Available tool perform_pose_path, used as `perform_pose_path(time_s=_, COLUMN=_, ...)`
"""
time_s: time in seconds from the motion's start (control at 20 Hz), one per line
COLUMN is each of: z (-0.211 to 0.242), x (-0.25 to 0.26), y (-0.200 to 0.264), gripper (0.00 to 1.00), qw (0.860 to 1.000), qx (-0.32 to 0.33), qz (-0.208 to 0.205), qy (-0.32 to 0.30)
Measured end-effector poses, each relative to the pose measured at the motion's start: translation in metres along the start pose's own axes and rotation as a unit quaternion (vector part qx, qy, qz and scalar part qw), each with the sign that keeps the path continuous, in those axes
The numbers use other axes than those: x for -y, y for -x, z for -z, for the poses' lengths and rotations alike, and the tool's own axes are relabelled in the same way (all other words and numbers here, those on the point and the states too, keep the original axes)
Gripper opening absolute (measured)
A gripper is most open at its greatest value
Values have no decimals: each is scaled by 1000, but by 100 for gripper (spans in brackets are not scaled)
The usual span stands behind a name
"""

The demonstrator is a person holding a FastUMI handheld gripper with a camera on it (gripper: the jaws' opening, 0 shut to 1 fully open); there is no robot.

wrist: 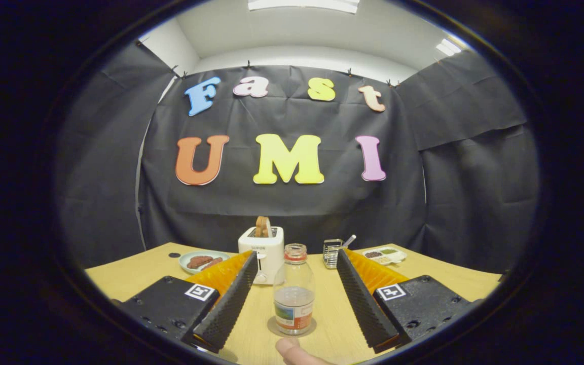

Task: Take the bottle from table, then pour the juice into the cup, finally place the bottle on the coaster

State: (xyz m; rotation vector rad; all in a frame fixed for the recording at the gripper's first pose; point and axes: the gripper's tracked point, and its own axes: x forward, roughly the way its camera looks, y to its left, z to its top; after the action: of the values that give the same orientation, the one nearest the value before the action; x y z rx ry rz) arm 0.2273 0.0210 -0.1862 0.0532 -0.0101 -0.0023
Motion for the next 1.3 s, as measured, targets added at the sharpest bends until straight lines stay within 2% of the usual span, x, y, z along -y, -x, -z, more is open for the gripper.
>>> perform_pose_path(time_s=0.35, z=-48, x=12, y=75, gripper=100, qw=997, qx=-72, qz=-24, qy=13)
perform_pose_path(time_s=0.6, z=-84, x=21, y=123, gripper=100, qw=996, qx=-73, qz=-43, qy=29)
perform_pose_path(time_s=0.85, z=-106, x=39, y=149, gripper=100, qw=996, qx=-85, qz=-36, qy=10)
perform_pose_path(time_s=0.95, z=-110, x=51, y=153, gripper=100, qw=995, qx=-97, qz=-20, qy=10)
perform_pose_path(time_s=1.15, z=-115, x=48, y=157, gripper=100, qw=994, qx=-100, qz=-49, qy=-1)
perform_pose_path(time_s=1.3, z=-111, x=66, y=162, gripper=100, qw=993, qx=-112, qz=-38, qy=-20)
